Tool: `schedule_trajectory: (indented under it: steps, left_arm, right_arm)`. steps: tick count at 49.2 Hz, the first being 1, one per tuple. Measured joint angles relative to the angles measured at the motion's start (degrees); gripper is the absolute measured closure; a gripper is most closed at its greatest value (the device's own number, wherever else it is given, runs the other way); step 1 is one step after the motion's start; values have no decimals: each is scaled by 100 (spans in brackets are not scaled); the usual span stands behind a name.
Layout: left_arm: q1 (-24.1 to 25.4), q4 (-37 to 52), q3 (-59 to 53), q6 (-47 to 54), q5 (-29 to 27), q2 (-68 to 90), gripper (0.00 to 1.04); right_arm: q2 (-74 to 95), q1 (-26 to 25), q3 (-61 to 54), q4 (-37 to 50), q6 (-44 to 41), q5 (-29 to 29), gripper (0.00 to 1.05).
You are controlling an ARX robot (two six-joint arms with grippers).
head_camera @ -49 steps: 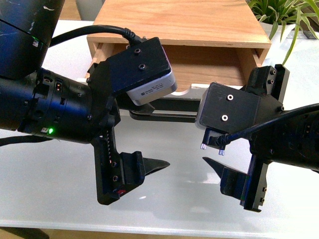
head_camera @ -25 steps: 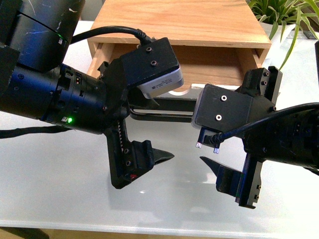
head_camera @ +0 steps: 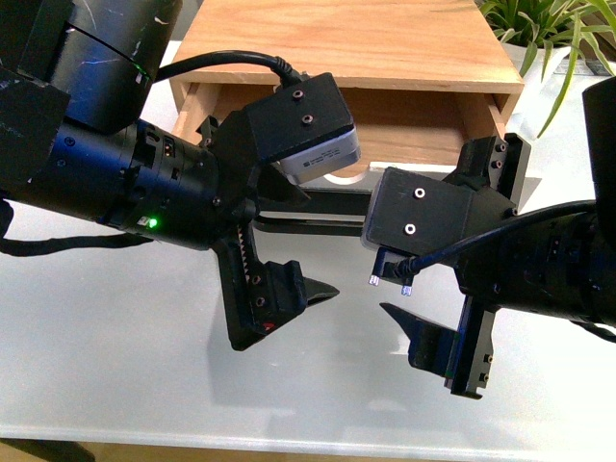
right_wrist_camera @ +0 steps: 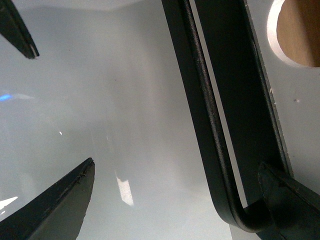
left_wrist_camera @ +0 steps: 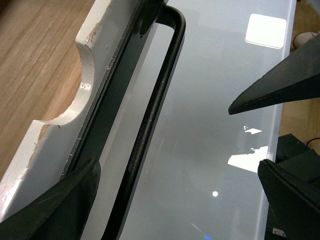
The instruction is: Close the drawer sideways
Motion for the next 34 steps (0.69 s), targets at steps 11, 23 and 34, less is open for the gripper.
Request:
schedule_trajectory:
  steps: [11, 23, 34]
  left_arm:
    - [-26, -31, 35, 13, -63, 96, 9]
    - [-42, -42, 138, -7, -164, 186, 9]
    - [-66, -118, 203, -20, -214, 251, 9]
  right_arm:
    - [101, 20, 63, 13, 2, 2, 9]
    - [271, 63, 173, 79, 13, 0, 9]
    - [426, 98, 291, 81, 48, -4, 9]
